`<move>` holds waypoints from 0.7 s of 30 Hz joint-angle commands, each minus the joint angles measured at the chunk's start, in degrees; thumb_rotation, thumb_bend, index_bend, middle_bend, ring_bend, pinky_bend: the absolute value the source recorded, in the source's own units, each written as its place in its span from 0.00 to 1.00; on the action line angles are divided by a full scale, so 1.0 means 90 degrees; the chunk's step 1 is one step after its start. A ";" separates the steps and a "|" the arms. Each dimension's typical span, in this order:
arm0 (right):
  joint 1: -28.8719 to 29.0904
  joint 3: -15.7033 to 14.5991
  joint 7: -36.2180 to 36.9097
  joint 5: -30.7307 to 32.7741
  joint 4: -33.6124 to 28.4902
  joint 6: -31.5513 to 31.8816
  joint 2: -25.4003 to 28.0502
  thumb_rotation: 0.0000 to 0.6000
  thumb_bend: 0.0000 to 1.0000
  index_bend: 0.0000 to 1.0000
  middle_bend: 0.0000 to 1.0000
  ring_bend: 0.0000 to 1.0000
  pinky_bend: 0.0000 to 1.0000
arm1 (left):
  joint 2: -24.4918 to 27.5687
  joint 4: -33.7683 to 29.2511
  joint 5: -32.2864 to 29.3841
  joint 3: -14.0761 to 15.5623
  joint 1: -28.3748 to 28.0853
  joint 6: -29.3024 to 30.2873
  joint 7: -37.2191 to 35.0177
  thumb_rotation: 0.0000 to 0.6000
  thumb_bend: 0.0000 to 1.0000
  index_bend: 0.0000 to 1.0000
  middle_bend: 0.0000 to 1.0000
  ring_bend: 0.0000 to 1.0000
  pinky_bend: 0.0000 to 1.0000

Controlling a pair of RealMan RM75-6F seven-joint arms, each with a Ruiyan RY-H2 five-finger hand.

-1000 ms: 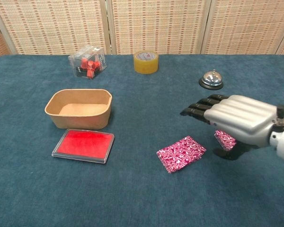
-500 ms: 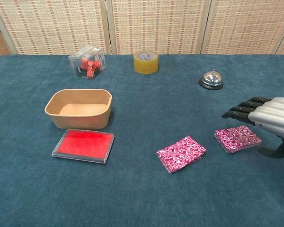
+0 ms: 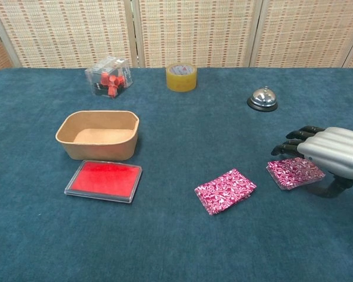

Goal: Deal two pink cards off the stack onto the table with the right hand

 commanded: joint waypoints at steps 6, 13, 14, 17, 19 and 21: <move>0.0000 0.0048 -0.0109 0.0041 -0.0049 -0.0022 -0.0009 1.00 0.30 0.22 0.21 0.04 0.00 | 0.0006 0.0018 0.0026 0.0007 0.0003 0.0023 -0.0046 1.00 0.46 0.00 0.00 0.00 0.05; -0.0021 0.0098 -0.0179 0.0052 -0.0029 0.0023 -0.0100 1.00 0.30 0.28 0.25 0.08 0.00 | 0.0015 0.0028 0.0040 0.0022 -0.0006 0.0008 -0.0057 1.00 0.46 0.00 0.00 0.00 0.05; -0.0026 0.0102 -0.0190 0.0050 -0.0030 0.0034 -0.0107 1.00 0.30 0.29 0.26 0.09 0.00 | 0.0015 0.0031 0.0043 0.0024 -0.0005 0.0010 -0.0061 1.00 0.46 0.00 0.00 0.00 0.05; -0.0039 0.0118 -0.0242 0.0028 -0.0043 0.0088 -0.0122 1.00 0.30 0.31 0.28 0.10 0.00 | 0.0012 0.0018 0.0059 0.0033 -0.0006 0.0012 -0.0046 1.00 0.46 0.00 0.00 0.00 0.05; -0.0051 0.0128 -0.0262 0.0004 -0.0055 0.0129 -0.0130 1.00 0.30 0.33 0.29 0.12 0.00 | 0.0018 0.0001 0.0052 0.0032 -0.0013 -0.0005 -0.0035 1.00 0.46 0.00 0.00 0.00 0.05; -0.0061 0.0140 -0.0289 -0.0017 -0.0062 0.0170 -0.0141 1.00 0.30 0.36 0.31 0.14 0.00 | 0.0017 -0.0001 0.0045 0.0032 -0.0019 -0.0018 -0.0031 1.00 0.46 0.00 0.00 0.00 0.05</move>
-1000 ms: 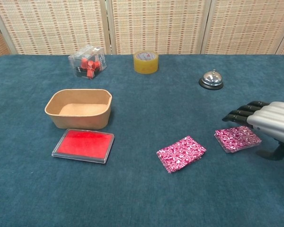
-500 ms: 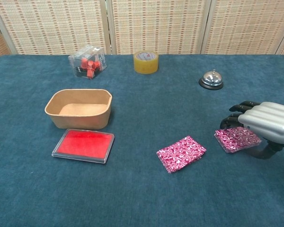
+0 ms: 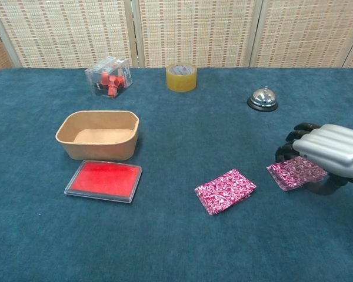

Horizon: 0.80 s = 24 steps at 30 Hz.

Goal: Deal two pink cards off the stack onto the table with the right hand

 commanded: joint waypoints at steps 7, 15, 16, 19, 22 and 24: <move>-0.0039 0.0022 -0.0147 -0.0047 -0.0009 0.0100 -0.0071 1.00 0.30 0.48 0.39 0.23 0.00 | 0.0006 0.0010 -0.0002 0.0003 0.0002 0.0009 -0.0028 1.00 0.46 0.00 0.00 0.00 0.05; -0.0046 0.0049 -0.0307 -0.0034 -0.0067 0.0136 -0.0079 1.00 0.30 0.55 0.43 0.28 0.00 | 0.0007 0.0019 -0.0006 0.0002 -0.0005 0.0000 -0.0044 1.00 0.46 0.00 0.00 0.00 0.06; -0.0046 0.0053 -0.0343 -0.0034 -0.0094 0.0150 -0.0067 1.00 0.30 0.56 0.43 0.29 0.00 | 0.0009 0.0015 -0.0006 0.0000 -0.0005 0.0004 -0.0045 1.00 0.46 0.00 0.00 0.00 0.05; -0.0051 0.0062 -0.0437 -0.0011 -0.0149 0.0174 -0.0045 1.00 0.30 0.59 0.45 0.30 0.00 | 0.0019 -0.0004 -0.0004 -0.0001 -0.0007 0.0007 -0.0043 1.00 0.46 0.00 0.00 0.00 0.05; -0.0054 0.0066 -0.0508 0.0046 -0.0177 0.0163 -0.0046 1.00 0.30 0.61 0.46 0.32 0.00 | 0.0030 -0.0016 -0.0008 -0.0002 -0.0014 -0.0004 -0.0049 1.00 0.46 0.00 0.00 0.00 0.05; -0.0053 0.0074 -0.0531 0.0073 -0.0188 0.0155 -0.0048 1.00 0.30 0.61 0.47 0.32 0.00 | 0.0025 -0.0002 0.0003 0.0010 -0.0002 0.0010 -0.0057 1.00 0.46 0.00 0.00 0.00 0.05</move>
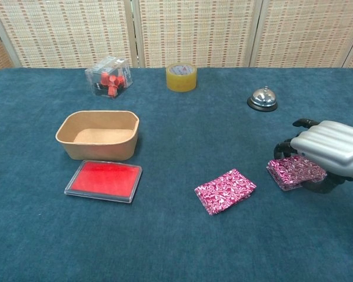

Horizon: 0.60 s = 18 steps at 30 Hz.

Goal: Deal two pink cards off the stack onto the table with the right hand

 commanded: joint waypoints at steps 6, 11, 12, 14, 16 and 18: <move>0.0044 0.0138 -0.0016 -0.0010 -0.0228 0.0080 0.0052 1.00 0.30 0.61 0.47 0.33 0.00 | 0.0005 0.0000 -0.0010 -0.0015 0.0007 0.0028 -0.0031 1.00 0.46 0.00 0.00 0.00 0.05; 0.0175 0.0304 -0.0244 0.0031 -0.0527 0.0126 0.0052 1.00 0.30 0.62 0.47 0.33 0.00 | 0.0009 0.0001 0.0000 -0.0004 0.0013 0.0034 -0.0044 1.00 0.46 0.00 0.00 0.00 0.05; 0.0208 0.0340 -0.0310 0.0058 -0.0569 0.0126 0.0027 1.00 0.30 0.62 0.47 0.33 0.00 | 0.0012 -0.0004 -0.0006 -0.0008 0.0010 0.0028 -0.0045 1.00 0.46 0.00 0.00 0.00 0.05; 0.0311 0.0430 -0.0523 0.0173 -0.0610 0.0101 -0.0069 1.00 0.30 0.62 0.47 0.33 0.00 | 0.0016 0.0015 -0.0022 -0.0012 0.0005 0.0015 -0.0070 1.00 0.46 0.00 0.00 0.00 0.05; 0.0441 0.0556 -0.0736 0.0354 -0.0553 0.0055 -0.0239 1.00 0.30 0.62 0.47 0.33 0.00 | 0.0019 0.0024 -0.0026 -0.0016 0.0002 0.0012 -0.0090 1.00 0.46 0.00 0.00 0.00 0.05; 0.0585 0.0704 -0.0925 0.0602 -0.0429 -0.0006 -0.0469 1.00 0.30 0.62 0.47 0.33 0.00 | 0.0020 0.0042 -0.0037 -0.0020 0.0000 0.0007 -0.0120 1.00 0.46 0.00 0.00 0.00 0.05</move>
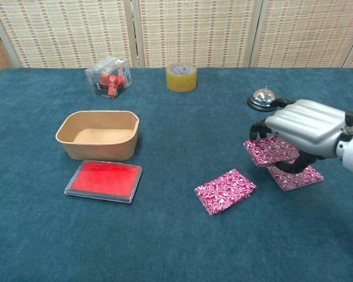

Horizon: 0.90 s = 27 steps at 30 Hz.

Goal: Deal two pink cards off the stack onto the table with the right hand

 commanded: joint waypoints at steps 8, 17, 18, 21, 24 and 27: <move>0.0745 0.0702 -0.0515 0.1025 0.1078 -0.0245 -0.1300 1.00 0.30 0.57 0.47 0.33 0.00 | 0.0024 0.0006 -0.0063 -0.0021 -0.0015 -0.0042 -0.0060 1.00 0.46 0.00 0.00 0.00 0.05; 0.0940 0.0659 -0.0660 0.1438 0.1596 -0.0313 -0.1633 1.00 0.30 0.16 0.24 0.17 0.00 | 0.0043 0.0047 -0.0173 -0.0075 -0.0049 -0.0109 -0.0173 1.00 0.46 0.00 0.00 0.00 0.05; 0.0943 0.0648 -0.0716 0.1499 0.1547 -0.0302 -0.1603 1.00 0.30 0.08 0.18 0.13 0.00 | 0.0039 0.0048 -0.0167 -0.0072 -0.0054 -0.0116 -0.0167 1.00 0.46 0.00 0.00 0.00 0.05; 0.0928 0.0615 -0.0830 0.1653 0.1309 -0.0226 -0.1447 1.00 0.30 0.00 0.03 0.02 0.00 | 0.0035 0.0038 -0.0158 -0.0062 -0.0070 -0.0147 -0.0132 1.00 0.46 0.00 0.00 0.00 0.05; 0.0876 0.0517 -0.0800 0.1580 0.0998 -0.0123 -0.1199 1.00 0.30 0.00 0.00 0.00 0.00 | 0.0023 0.0040 -0.0144 -0.0058 -0.0074 -0.0147 -0.0110 1.00 0.46 0.00 0.00 0.00 0.05; 0.0774 0.0365 -0.0752 0.1438 0.0616 0.0021 -0.0866 1.00 0.30 0.00 0.00 0.00 0.00 | 0.0020 0.0047 -0.0116 -0.0052 -0.0058 -0.0100 -0.0096 1.00 0.46 0.00 0.00 0.00 0.05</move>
